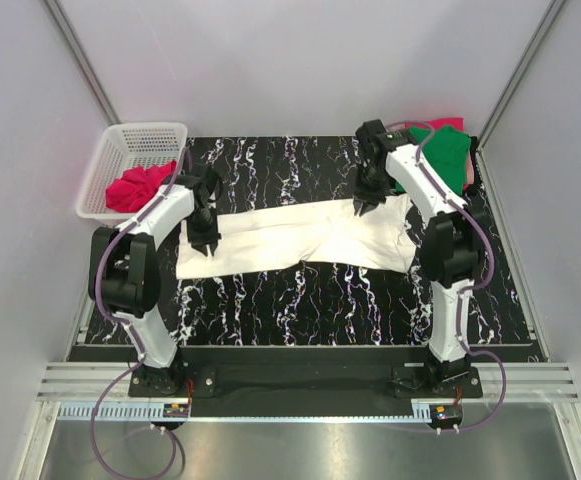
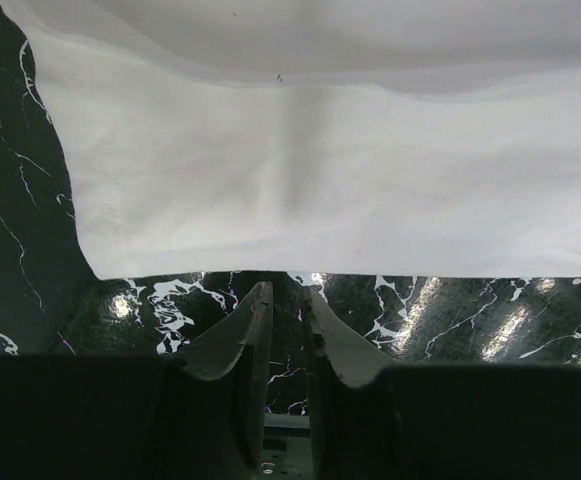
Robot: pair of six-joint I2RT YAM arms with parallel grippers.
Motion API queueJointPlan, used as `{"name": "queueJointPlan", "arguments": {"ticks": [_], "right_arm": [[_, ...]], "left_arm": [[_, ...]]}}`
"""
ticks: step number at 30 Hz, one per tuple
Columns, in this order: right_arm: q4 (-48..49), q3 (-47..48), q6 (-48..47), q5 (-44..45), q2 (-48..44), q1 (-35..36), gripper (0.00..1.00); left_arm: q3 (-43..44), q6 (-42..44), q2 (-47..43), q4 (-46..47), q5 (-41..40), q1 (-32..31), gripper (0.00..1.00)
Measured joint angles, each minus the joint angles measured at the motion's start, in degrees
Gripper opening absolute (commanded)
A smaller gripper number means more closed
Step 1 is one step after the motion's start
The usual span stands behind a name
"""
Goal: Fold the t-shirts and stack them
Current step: Fold the tshirt
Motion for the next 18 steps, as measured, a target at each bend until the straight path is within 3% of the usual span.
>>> {"name": "queueJointPlan", "arguments": {"ticks": [1,2,13,18], "right_arm": [[0.42,-4.2,0.96,0.0,-2.38,0.0,0.04],[0.24,-7.34,1.97,-0.02,-4.22,0.0,0.0],[1.84,-22.88,12.48,7.21,-8.98,0.04,0.0],[6.05,-27.54,14.16,8.57,-8.98,0.04,0.17]], "left_arm": [[-0.37,-0.07,0.0,0.17,-0.02,0.0,0.23],[-0.63,-0.15,0.0,0.22,-0.07,0.02,0.23],[-2.23,-2.43,0.0,1.66,-1.6,0.22,0.24],[-2.43,-3.69,0.0,2.05,-1.53,1.29,0.25]]}}
